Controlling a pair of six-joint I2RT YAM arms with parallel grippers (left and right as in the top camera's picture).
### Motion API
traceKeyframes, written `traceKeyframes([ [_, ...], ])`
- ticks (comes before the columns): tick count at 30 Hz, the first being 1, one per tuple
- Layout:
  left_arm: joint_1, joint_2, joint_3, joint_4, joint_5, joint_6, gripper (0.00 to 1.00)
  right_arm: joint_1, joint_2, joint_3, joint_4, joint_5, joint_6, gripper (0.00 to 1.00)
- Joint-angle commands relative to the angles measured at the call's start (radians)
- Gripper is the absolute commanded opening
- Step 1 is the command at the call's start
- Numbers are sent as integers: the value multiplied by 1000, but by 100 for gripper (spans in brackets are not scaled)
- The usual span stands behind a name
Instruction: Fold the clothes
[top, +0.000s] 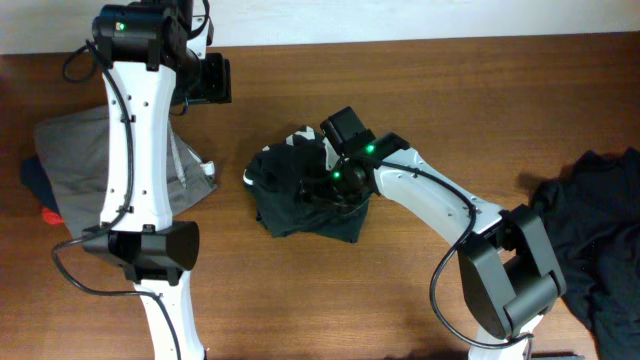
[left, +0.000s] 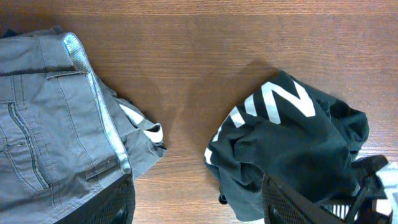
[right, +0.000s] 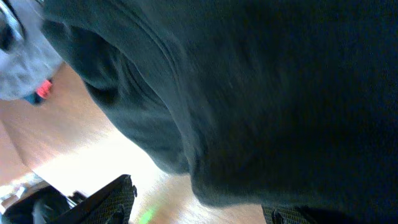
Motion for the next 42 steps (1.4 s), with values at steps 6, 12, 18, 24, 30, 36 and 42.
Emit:
traceKeyframes([
  [6, 2, -30, 16, -1, 11, 36, 65, -35, -10, 2, 66, 14, 7, 4],
  [12, 2, -29, 16, -1, 10, 42, 65, -198, -85, 4, 27, 5, -132, 4],
  [18, 2, -29, 16, -1, 3, 42, 65, -376, -103, 4, 39, -70, -235, 4],
  [24, 2, -29, 16, 0, 3, 42, 65, -433, -80, 3, 61, -52, -288, 27],
  [30, 2, -29, 16, -1, 3, 42, 66, -438, -79, 4, 4, -107, -385, 51],
  [36, 2, -29, 16, 0, 3, 42, 66, -357, -79, 4, -114, -238, -602, 43],
  [42, 2, -29, 16, -1, -31, 42, 70, -288, -89, 4, -145, -60, -573, 38],
])
